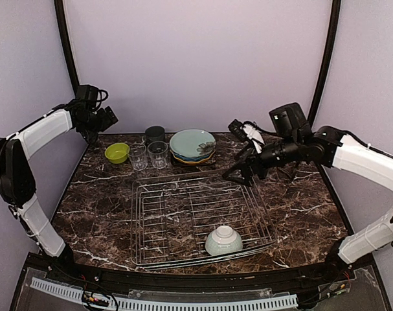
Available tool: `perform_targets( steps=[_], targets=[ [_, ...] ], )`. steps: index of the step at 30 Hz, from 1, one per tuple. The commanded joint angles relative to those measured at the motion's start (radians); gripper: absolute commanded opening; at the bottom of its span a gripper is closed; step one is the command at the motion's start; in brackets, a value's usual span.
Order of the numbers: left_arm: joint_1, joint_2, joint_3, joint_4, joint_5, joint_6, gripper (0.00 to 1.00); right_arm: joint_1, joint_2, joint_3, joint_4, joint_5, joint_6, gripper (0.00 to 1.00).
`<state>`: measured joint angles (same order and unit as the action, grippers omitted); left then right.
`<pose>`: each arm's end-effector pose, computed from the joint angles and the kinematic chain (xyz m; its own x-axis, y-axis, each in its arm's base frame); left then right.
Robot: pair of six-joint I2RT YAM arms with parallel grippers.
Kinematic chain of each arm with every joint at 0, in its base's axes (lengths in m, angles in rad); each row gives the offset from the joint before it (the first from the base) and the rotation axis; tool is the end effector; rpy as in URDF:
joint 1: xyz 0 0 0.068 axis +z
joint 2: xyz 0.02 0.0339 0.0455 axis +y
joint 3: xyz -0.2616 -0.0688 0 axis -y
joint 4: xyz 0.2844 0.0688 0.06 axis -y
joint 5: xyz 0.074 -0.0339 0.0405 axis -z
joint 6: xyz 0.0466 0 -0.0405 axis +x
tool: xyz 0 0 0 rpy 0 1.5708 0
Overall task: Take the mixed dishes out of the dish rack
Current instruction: Grab the bowl from the dish rack.
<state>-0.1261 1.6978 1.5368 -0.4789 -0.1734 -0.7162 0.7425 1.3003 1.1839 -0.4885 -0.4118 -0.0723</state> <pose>0.4372 -0.0473 0.3150 -0.4380 -0.5963 -0.6727 -0.3990 0.7995 -0.4489 0.2346 0.2406 0.3258 -0.3556 -0.4162 -0.8369 -0.8902 0.4236 0.1676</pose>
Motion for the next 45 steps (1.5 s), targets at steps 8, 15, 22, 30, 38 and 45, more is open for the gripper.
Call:
perform_targets(
  steps=[8, 15, 22, 30, 38, 45],
  targets=[
    [-0.078, -0.163, -0.127, 0.006, -0.123, 0.044, 0.99, 0.267, 0.192, 0.186, -0.382, 0.280, 0.112, 0.96],
    [-0.080, -0.179, -0.156, 0.022, -0.093, 0.032, 0.99, 0.355, 0.309, 0.207, -0.431, 0.347, 0.133, 0.84],
    [-0.081, -0.171, -0.168, 0.047, -0.062, 0.015, 0.99, 0.380, 0.382, 0.209, -0.435, 0.332, 0.151, 0.70],
    [-0.080, -0.167, -0.182, 0.062, -0.055, 0.009, 0.99, 0.380, 0.402, 0.158, -0.446, 0.330, 0.190, 0.78],
    [-0.080, -0.174, -0.200, 0.076, -0.057, -0.016, 0.99, 0.352, 0.335, 0.091, -0.372, 0.277, 0.301, 0.87],
    [-0.079, -0.192, -0.211, 0.092, -0.070, -0.023, 0.99, 0.301, 0.286, -0.001, -0.274, 0.170, 0.388, 0.85]
  ],
)
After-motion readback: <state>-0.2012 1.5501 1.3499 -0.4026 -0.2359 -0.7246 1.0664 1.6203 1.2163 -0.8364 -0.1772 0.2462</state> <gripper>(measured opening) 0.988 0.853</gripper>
